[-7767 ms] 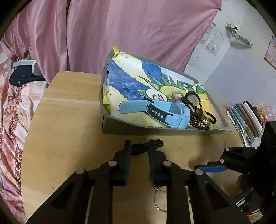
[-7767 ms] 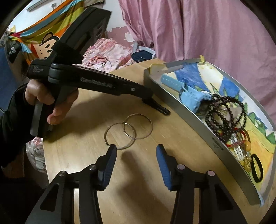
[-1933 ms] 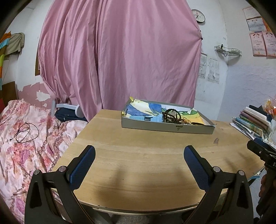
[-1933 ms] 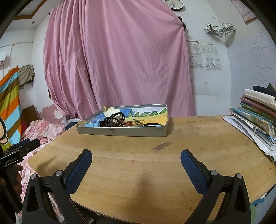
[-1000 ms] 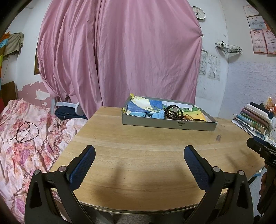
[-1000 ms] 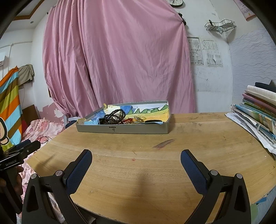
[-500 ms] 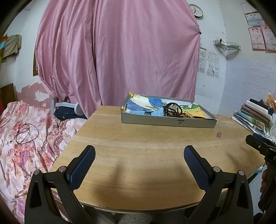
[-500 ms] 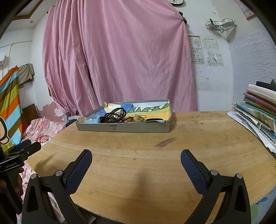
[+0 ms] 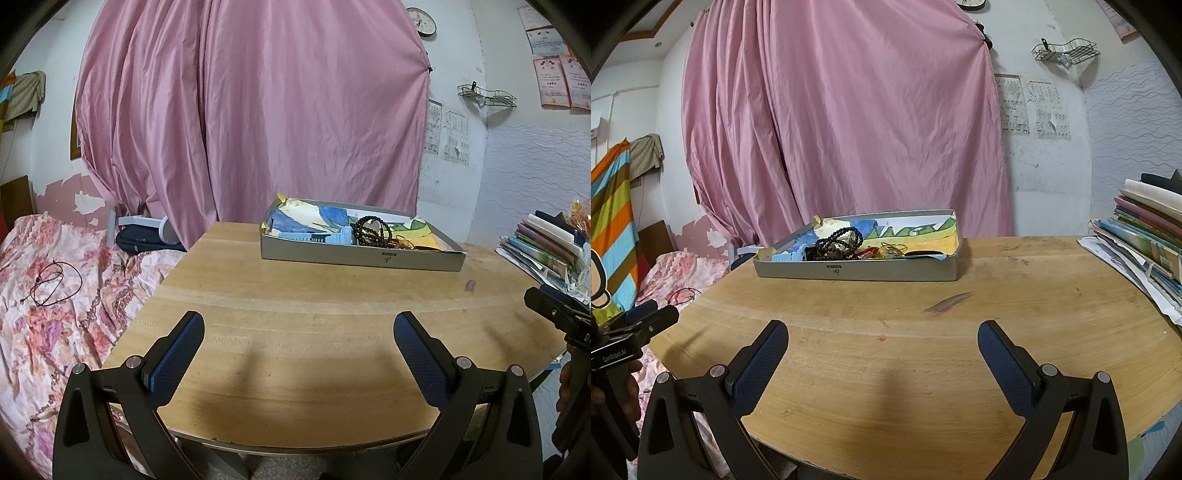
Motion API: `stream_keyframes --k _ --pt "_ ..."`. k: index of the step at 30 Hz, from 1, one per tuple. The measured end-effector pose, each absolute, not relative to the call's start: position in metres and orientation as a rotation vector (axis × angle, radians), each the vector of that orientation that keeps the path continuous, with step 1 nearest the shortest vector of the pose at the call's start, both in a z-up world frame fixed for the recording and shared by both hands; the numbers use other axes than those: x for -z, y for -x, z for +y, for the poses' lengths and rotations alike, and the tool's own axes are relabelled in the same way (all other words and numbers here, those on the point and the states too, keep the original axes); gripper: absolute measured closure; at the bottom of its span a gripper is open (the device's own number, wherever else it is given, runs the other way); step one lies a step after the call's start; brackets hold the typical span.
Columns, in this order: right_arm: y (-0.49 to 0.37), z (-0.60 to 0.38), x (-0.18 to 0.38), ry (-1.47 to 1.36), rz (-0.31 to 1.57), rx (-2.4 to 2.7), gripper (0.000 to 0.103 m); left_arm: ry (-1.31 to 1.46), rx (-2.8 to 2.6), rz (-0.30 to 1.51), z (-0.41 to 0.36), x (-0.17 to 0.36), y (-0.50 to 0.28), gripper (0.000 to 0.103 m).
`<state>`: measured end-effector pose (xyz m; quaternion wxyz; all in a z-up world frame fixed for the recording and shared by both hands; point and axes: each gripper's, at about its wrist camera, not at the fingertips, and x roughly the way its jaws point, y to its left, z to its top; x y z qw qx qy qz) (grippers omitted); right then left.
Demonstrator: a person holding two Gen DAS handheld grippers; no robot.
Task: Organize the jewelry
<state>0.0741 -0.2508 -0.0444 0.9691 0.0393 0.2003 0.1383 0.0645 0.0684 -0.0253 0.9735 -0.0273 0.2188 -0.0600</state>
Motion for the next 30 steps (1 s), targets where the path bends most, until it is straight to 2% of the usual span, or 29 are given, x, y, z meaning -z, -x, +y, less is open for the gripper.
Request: stream_keyframes --k 30 --pt "-0.0772 -0.2431 0.047 -0.074 0.411 -0.281 0.0 0.059 0.124 0.452 0.0729 0.0314 -0.0661 0.003"
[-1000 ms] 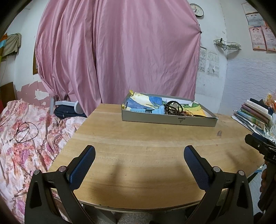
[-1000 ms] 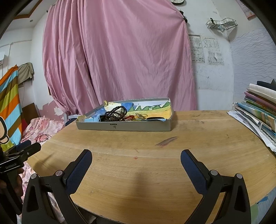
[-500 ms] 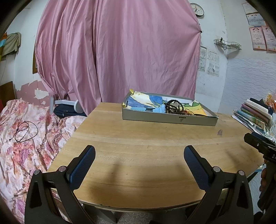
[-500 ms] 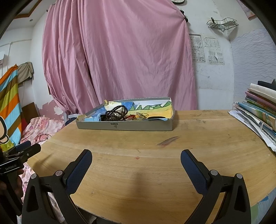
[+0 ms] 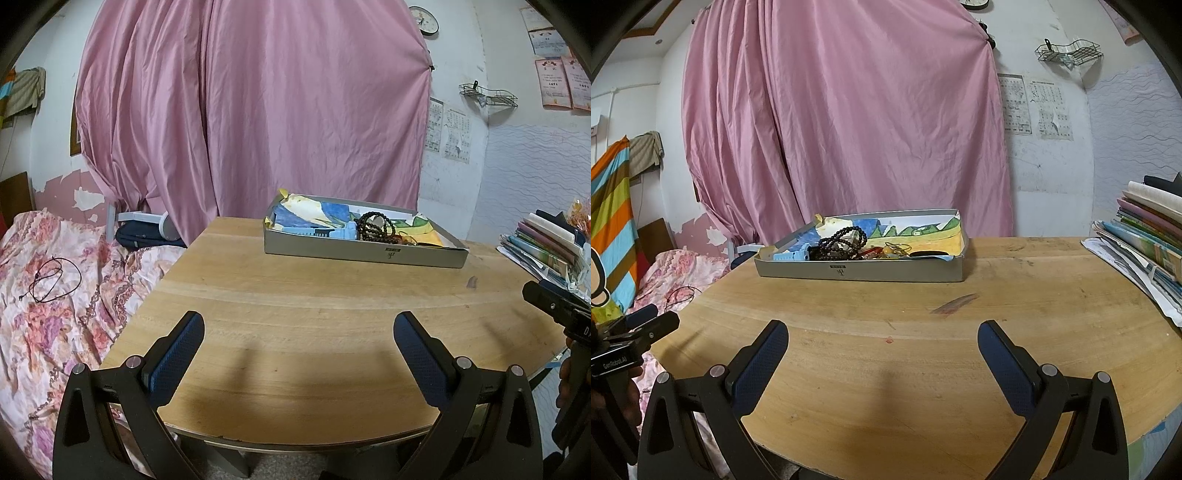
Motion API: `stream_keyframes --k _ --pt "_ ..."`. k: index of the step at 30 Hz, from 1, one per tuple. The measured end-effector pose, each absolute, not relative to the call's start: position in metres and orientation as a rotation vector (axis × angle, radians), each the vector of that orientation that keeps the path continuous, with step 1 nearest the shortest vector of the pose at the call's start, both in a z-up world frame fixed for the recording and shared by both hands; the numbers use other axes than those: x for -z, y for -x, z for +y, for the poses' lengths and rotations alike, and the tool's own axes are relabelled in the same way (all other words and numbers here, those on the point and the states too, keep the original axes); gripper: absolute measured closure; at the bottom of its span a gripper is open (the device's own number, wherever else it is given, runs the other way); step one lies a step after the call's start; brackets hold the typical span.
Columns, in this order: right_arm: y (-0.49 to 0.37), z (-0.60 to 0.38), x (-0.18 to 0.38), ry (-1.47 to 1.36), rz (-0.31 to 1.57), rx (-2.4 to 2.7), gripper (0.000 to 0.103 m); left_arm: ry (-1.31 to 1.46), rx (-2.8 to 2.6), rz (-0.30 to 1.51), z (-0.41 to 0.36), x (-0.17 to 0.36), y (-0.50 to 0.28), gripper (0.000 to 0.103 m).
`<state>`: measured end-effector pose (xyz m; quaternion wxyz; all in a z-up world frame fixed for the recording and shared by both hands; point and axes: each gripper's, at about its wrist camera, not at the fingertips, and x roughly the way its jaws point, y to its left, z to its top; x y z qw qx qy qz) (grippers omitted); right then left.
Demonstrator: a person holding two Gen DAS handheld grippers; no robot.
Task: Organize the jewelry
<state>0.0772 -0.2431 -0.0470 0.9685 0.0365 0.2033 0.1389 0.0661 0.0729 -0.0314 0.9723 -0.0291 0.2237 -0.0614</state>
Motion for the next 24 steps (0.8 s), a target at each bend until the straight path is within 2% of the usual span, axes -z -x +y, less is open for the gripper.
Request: stream_keyframes --k 24 --pt "-0.0782 -0.2403 0.0459 -0.073 0.415 -0.281 0.0 0.058 0.123 0.455 0.0749 0.0323 -0.0667 0.003"
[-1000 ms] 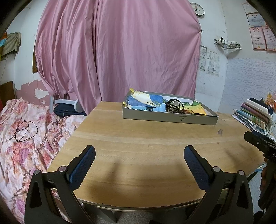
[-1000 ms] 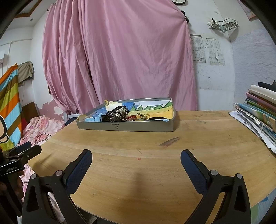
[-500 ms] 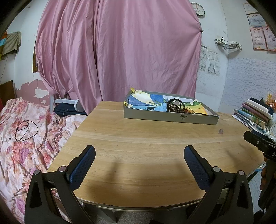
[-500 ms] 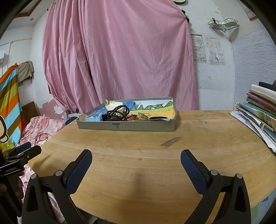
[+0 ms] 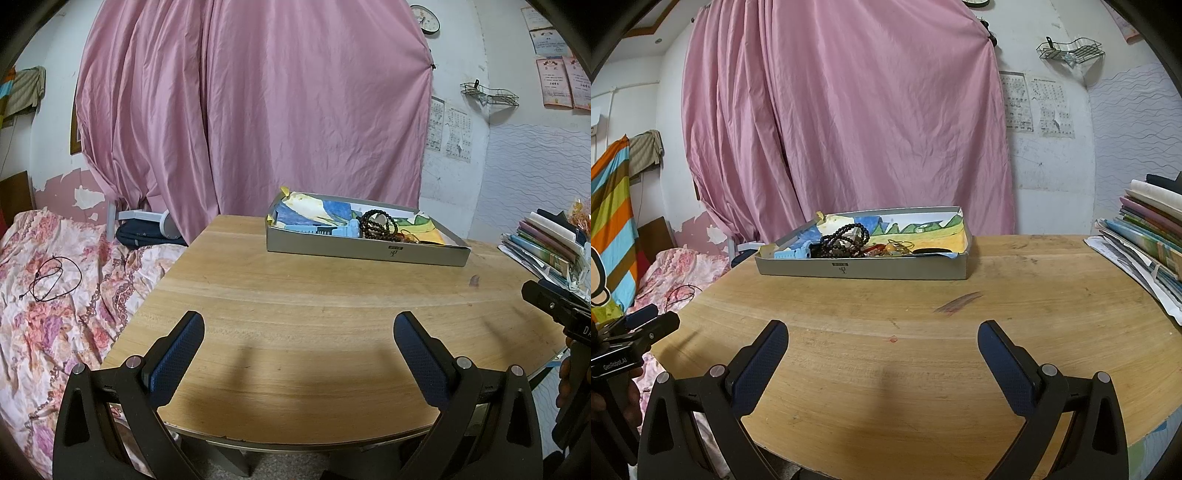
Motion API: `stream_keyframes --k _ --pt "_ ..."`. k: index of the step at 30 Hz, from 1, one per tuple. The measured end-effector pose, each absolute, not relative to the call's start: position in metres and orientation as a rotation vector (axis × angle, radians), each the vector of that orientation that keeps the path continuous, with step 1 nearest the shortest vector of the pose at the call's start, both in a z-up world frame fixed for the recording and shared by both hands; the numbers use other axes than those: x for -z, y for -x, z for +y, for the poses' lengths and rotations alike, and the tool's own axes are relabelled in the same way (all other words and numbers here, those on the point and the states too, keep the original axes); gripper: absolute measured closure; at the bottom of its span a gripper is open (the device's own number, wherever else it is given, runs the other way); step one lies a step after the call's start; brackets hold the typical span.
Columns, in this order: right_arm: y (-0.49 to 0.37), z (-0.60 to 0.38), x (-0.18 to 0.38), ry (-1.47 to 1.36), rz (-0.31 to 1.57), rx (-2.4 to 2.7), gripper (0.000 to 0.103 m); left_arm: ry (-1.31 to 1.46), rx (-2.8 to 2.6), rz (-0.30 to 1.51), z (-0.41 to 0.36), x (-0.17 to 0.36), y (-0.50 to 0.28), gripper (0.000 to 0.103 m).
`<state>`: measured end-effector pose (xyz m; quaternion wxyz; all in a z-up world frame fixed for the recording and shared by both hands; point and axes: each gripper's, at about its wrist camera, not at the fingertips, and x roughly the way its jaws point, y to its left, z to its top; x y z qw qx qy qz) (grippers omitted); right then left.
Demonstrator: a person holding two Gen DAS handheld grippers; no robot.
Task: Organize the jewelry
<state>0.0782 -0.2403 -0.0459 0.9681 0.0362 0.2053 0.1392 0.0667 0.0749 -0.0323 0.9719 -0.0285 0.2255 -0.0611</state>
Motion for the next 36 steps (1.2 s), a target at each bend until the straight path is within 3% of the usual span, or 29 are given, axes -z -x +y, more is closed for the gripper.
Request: stream_keyframes --k 36 --pt "-0.08 -0.242 0.049 -0.093 0.427 -0.28 0.0 0.035 0.088 0.426 0.069 0.023 -0.065 0.003"
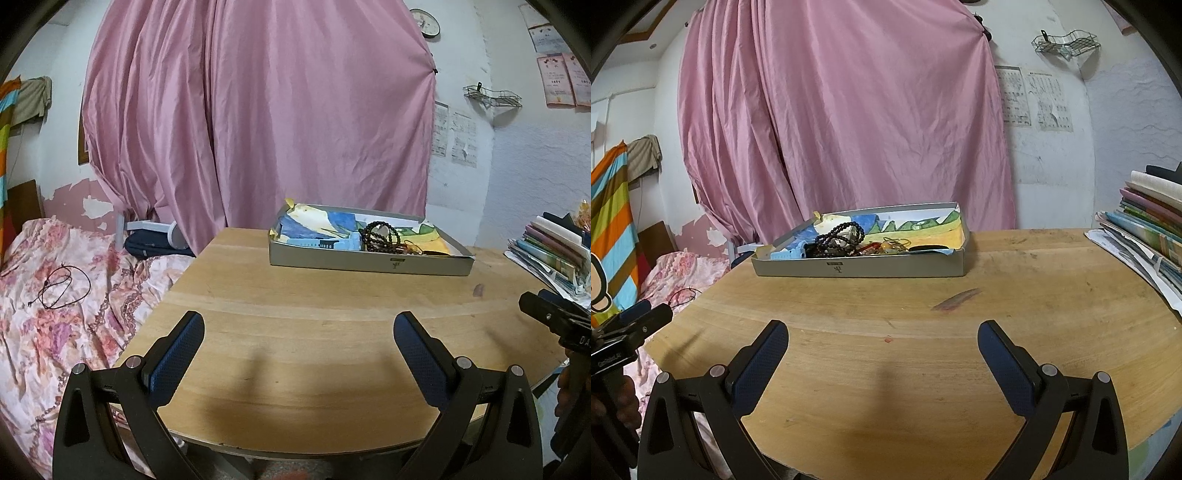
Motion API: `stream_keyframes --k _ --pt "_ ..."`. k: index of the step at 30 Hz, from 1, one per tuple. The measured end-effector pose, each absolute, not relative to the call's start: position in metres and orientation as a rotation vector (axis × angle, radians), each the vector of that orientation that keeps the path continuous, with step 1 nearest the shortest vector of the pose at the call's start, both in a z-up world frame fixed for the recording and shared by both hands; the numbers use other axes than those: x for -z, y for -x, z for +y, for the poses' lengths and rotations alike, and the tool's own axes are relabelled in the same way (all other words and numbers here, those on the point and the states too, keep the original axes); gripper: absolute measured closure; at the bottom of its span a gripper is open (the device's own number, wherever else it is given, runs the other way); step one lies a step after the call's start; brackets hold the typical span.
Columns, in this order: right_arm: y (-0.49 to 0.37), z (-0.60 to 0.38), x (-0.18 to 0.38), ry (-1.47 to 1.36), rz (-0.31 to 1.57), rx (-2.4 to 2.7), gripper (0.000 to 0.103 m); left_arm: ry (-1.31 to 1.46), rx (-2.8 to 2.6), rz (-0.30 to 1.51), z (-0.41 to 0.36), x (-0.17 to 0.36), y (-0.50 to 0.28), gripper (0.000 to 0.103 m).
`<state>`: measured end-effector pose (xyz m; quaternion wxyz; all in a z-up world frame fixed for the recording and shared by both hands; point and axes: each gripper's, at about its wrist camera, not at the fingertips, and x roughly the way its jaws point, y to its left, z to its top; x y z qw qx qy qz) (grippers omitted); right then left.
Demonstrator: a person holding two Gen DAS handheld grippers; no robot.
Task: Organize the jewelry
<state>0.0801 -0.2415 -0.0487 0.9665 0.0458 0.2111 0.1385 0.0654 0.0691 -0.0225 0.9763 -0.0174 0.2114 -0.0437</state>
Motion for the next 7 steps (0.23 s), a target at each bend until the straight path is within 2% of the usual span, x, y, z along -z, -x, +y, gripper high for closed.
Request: stream_keyframes --k 7 --pt "-0.0809 -0.2462 0.0502 -0.108 0.436 -0.277 0.0 0.032 0.086 0.432 0.0672 0.0218 -0.0682 0.003"
